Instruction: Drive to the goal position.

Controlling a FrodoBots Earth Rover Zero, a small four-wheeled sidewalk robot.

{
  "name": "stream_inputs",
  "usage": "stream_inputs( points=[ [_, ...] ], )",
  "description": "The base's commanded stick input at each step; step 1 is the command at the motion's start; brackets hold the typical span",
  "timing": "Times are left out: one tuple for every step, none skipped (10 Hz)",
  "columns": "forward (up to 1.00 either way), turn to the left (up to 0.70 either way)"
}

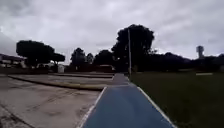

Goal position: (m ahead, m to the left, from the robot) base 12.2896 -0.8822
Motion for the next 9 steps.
stream_inputs(
  points=[
    [0.50,0.00],
    [0.50,0.00],
    [0.50,0.00],
    [0.50,0.00],
    [0.50,0.00],
    [0.50,0.00],
    [0.50,0.00],
    [0.50,0.00],
    [0.50,0.00]
  ],
)
